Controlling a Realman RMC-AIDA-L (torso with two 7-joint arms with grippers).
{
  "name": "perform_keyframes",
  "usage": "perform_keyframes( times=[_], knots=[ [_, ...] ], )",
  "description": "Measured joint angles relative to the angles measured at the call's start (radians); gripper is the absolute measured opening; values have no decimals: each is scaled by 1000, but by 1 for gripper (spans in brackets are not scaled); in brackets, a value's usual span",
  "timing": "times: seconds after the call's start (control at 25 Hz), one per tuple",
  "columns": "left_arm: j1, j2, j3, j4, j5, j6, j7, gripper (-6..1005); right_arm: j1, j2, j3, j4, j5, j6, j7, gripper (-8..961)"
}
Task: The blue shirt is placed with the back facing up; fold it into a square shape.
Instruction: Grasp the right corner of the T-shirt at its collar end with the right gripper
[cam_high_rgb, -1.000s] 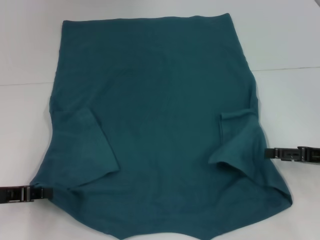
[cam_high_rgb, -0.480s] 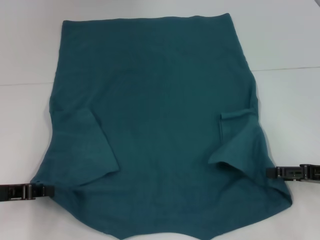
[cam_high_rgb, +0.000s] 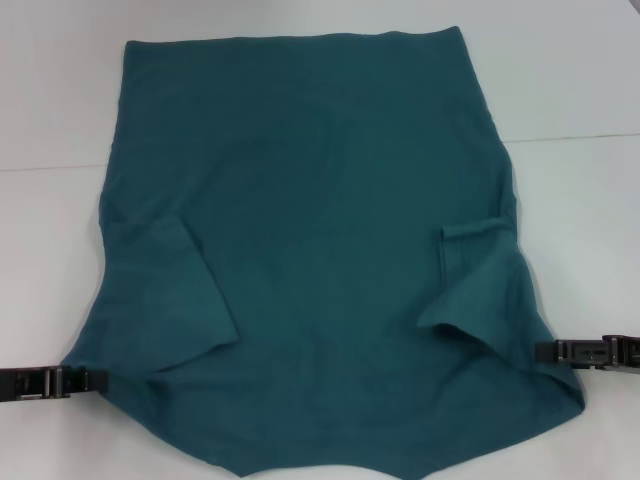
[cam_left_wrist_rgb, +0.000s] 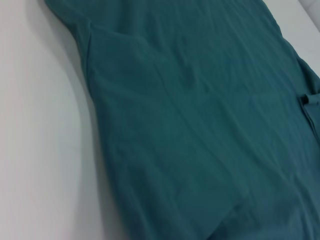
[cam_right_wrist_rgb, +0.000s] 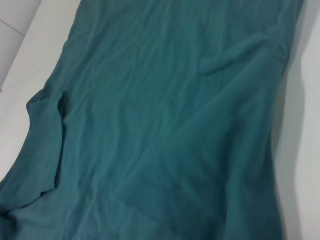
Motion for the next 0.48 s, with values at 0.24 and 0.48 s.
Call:
perform_keyframes(
  times=[0.24, 0.48],
  knots=[
    [0, 0, 2, -1, 0, -3, 0, 3, 5, 5, -2, 0, -17, 2, 1, 877],
    [0, 0, 0, -1, 0, -3, 0, 3, 9, 13, -6, 0, -23, -13, -7, 876]
  ],
)
